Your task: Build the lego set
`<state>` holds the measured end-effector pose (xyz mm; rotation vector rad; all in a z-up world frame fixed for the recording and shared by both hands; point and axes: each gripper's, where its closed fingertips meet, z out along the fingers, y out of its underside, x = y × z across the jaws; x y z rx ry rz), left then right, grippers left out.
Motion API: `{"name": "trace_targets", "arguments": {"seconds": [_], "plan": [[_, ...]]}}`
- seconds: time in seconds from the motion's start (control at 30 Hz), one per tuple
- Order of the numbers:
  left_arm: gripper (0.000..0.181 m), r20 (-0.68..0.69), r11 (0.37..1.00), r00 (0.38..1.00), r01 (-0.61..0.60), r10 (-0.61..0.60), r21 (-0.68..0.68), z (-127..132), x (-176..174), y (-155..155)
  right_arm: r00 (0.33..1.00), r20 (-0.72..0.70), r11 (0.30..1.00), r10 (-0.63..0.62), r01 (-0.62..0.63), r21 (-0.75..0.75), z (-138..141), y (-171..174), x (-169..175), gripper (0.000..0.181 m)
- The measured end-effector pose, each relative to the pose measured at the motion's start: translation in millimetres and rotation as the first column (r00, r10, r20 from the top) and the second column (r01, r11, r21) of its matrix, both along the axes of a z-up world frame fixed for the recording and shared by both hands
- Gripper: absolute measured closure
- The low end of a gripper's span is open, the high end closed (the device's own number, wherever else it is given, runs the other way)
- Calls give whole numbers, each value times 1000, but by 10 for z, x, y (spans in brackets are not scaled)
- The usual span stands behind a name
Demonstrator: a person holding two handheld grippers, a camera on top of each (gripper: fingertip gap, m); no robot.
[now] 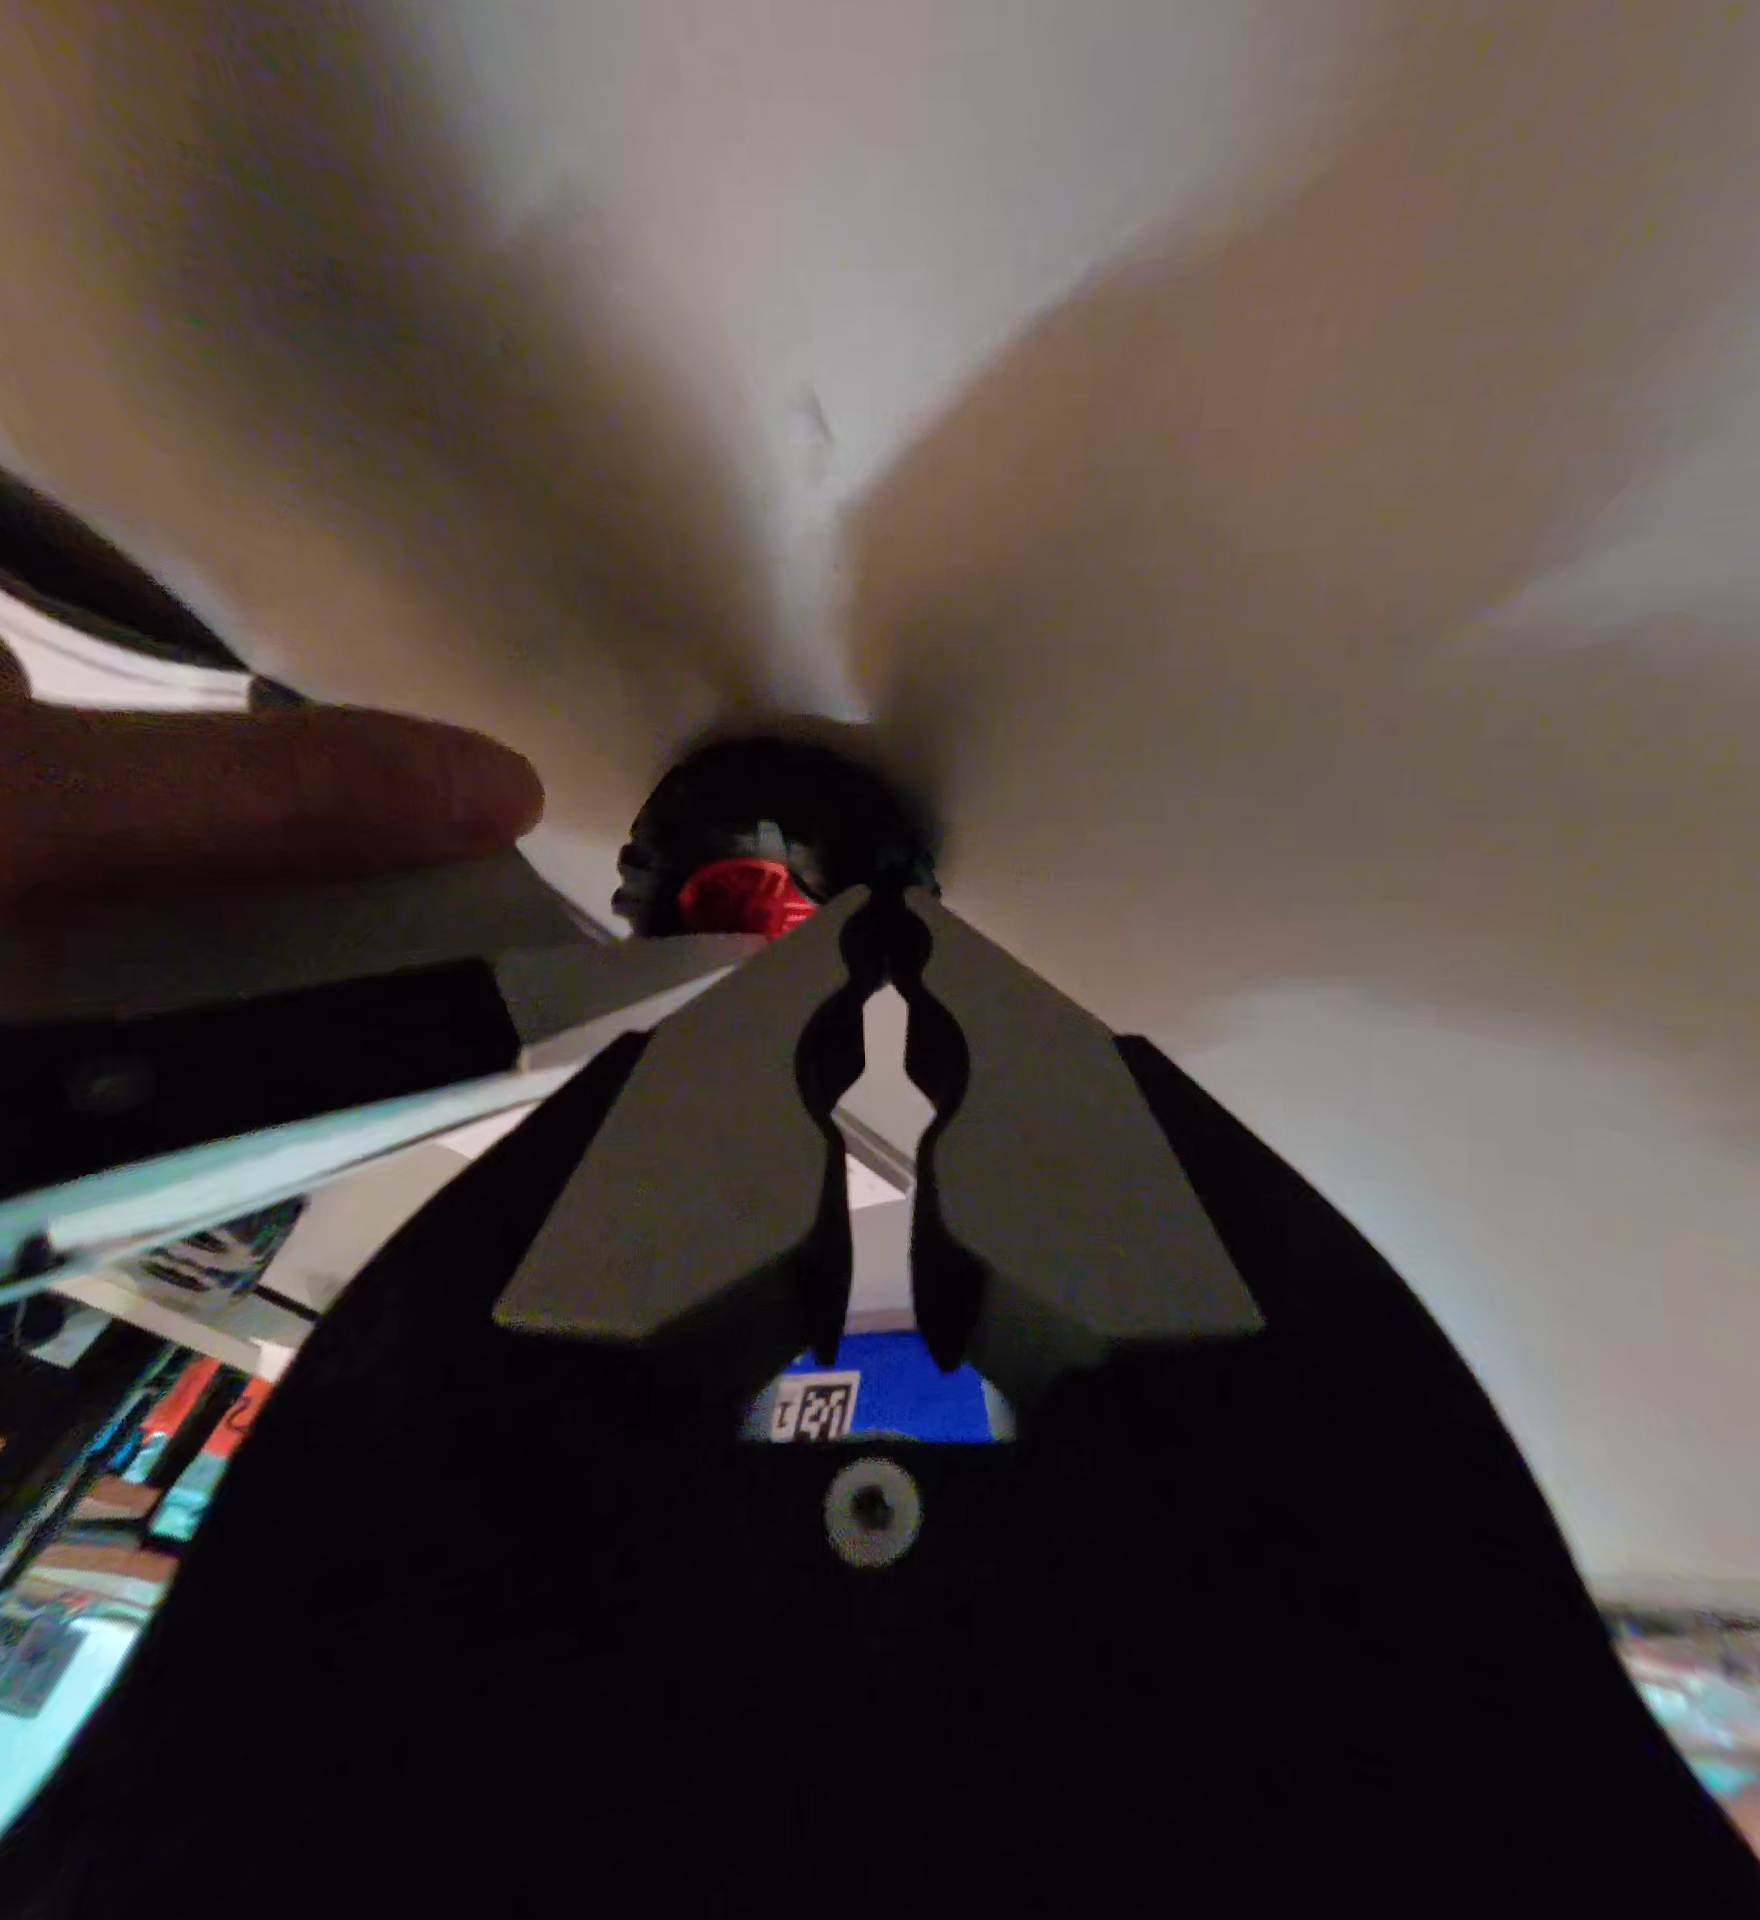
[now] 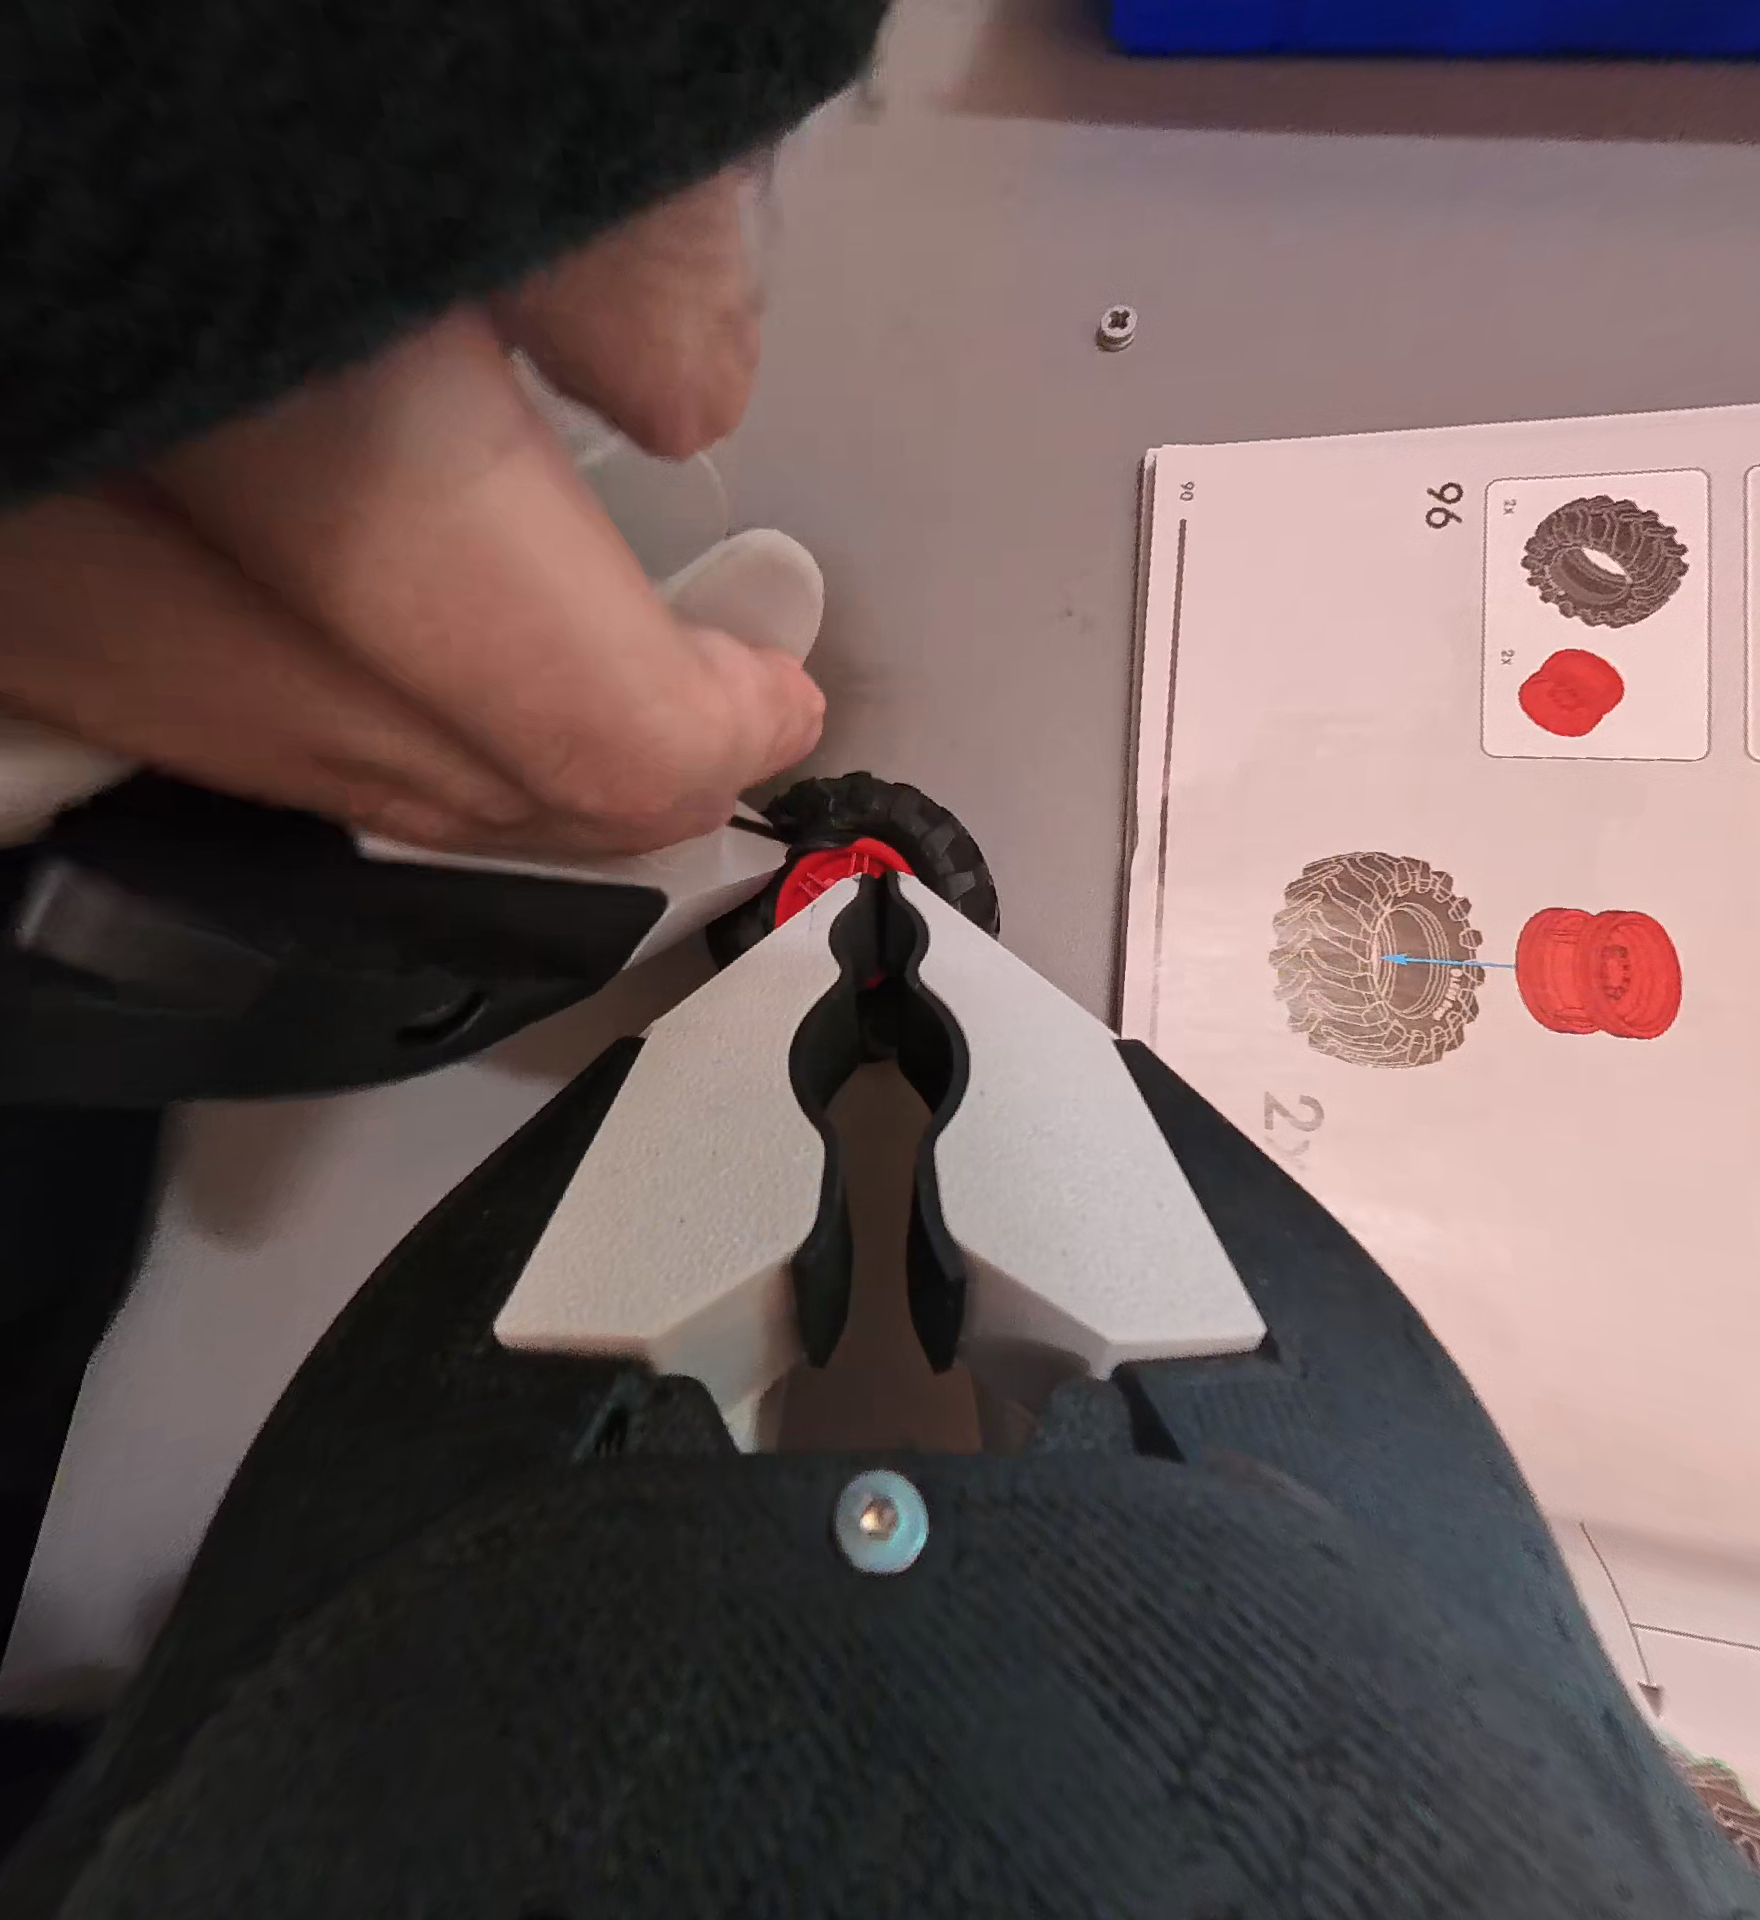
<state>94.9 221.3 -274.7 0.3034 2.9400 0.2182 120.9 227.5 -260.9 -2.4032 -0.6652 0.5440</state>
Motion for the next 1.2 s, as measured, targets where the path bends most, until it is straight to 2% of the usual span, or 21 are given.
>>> {"name": "trace_targets", "arguments": {"seconds": [0.03, 0.1, 0.13, 0.23, 0.3, 0.4, 0.5, 0.6, 0.7, 0.8, 0.97, 1.1, 1.2], "plan": [[181, 31, 999, 999, -29, 30, -35, 8, -9, 7, 1000, 8, 1000, 0, 0, 0, 0, 1, 0, 181], [181, 144, 999, 990, 13, -7, -43, 38, -6, 23, 1000, 13, 1000, -4, 4, 1, 5, 3, 3, 181], [181, 152, 994, 987, -36, 50, -99, 58, -14, 23, 1000, 5, 1000, -4, 4, 0, 8, 3, 3, 181], [181, 60, 925, 959, -248, 276, -287, 160, -54, 19, 1000, 0, 1000, -3, 3, 2, 12, 6, 1, 181], [181, 39, 890, 947, -287, 320, -354, 213, -46, 3, 1000, 20, 1000, 2, -2, 1, 12, 6, 1, 181], [181, 44, 888, 950, -270, 308, -372, 287, 3, -41, 1000, 23, 1000, 0, 0, 1, 12, 7, 1, 181], [181, 51, 916, 962, -238, 268, -323, 202, 44, -7, 1000, 12, 1000, 1, -1, -1, 13, 6, 1, 181], [181, 1, 942, 978, -202, 210, -268, 165, -5, 14, 1000, 21, 1000, -1, 1, 0, 11, 5, 0, 181], [181, -49, 977, 994, -103, 95, -188, 150, -47, 11, 1000, 13, 1000, -2, 2, 0, 11, 5, 0, 181], [181, -77, 990, 996, -45, 35, -134, 141, -77, 14, 1000, 15, 1000, -5, 5, 1, 9, 4, -1, 181], [181, -91, 995, 996, -22, 13, -96, 100, -106, 16, 1000, 6, 1000, -12, 12, 0, 10, 4, -9, 181], [181, -64, 1000, 998, 0, -1, -13, 74, -100, 17, 1000, 9, 1000, -10, 10, 0, 5, 5, -6, 181], [181, -47, 999, 998, -43, 42, -26, 60, -93, 8, 1000, -5, 1000, -9, 9, 1, 3, 4, -4, 181]]}}
